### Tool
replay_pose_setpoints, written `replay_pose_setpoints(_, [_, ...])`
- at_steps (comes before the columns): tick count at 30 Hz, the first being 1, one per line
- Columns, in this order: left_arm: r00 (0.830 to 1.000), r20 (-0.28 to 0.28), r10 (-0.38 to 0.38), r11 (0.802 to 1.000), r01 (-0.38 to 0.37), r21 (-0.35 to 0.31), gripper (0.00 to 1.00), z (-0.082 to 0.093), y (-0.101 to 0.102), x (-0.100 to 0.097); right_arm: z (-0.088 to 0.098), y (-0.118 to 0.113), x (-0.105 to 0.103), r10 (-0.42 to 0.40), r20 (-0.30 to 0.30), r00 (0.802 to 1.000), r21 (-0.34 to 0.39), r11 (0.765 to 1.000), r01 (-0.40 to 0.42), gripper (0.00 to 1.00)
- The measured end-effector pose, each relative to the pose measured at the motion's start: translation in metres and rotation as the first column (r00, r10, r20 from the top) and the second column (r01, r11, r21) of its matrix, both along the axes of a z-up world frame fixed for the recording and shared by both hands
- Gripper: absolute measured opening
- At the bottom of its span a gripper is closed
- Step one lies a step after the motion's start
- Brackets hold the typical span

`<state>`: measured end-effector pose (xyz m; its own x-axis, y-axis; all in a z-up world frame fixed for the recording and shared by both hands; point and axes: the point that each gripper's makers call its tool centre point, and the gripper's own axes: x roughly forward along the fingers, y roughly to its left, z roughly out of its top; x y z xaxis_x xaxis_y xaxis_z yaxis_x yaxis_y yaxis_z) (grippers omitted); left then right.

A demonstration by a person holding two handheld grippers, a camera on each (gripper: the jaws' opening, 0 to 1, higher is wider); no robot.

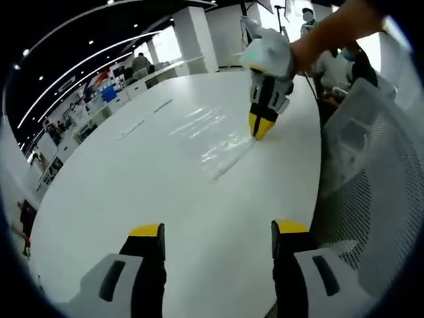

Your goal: Open the resealable bag by pulling the two sides of the seal apart until the entire bag opening is separated and visibly accessible.

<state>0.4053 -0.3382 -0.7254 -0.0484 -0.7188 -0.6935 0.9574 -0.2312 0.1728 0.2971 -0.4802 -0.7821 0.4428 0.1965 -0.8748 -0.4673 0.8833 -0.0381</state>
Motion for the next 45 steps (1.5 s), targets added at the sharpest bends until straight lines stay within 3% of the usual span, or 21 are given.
replay_pose_setpoints(8, [0.998, 0.02, -0.052, 0.999, 0.052, 0.011, 0.63, -0.006, -0.004, -0.008, 0.005, 0.016, -0.01, 0.085, -0.001, 0.996, 0.011, 0.996, -0.085, 0.0])
replay_pose_setpoints(16, [0.991, 0.06, -0.122, 0.992, 0.12, 0.027, 0.6, -0.014, -0.014, -0.013, 0.023, 0.031, -0.018, 0.154, 0.011, 0.988, 0.065, 0.986, -0.155, 0.0])
replay_pose_setpoints(25, [0.971, 0.109, -0.214, 0.977, 0.214, 0.013, 0.5, -0.002, -0.035, -0.022, 0.057, 0.044, -0.014, 0.257, 0.055, 0.965, 0.059, 0.964, -0.26, 0.0])
replay_pose_setpoints(32, [0.961, 0.122, -0.248, 0.968, 0.249, 0.006, 0.41, 0.004, -0.046, -0.027, 0.069, 0.046, -0.013, 0.3, 0.073, 0.951, 0.043, 0.952, -0.304, 0.0])
replay_pose_setpoints(40, [0.932, 0.186, -0.312, 0.948, 0.319, -0.008, 0.32, 0.011, -0.053, -0.034, 0.072, 0.047, -0.018, 0.322, 0.055, 0.945, 0.043, 0.945, -0.325, 0.0])
replay_pose_setpoints(45, [0.901, 0.217, -0.375, 0.924, 0.381, 0.015, 0.12, 0.009, -0.052, -0.04, 0.076, 0.048, -0.02, 0.323, 0.058, 0.945, 0.05, 0.944, -0.326, 0.0])
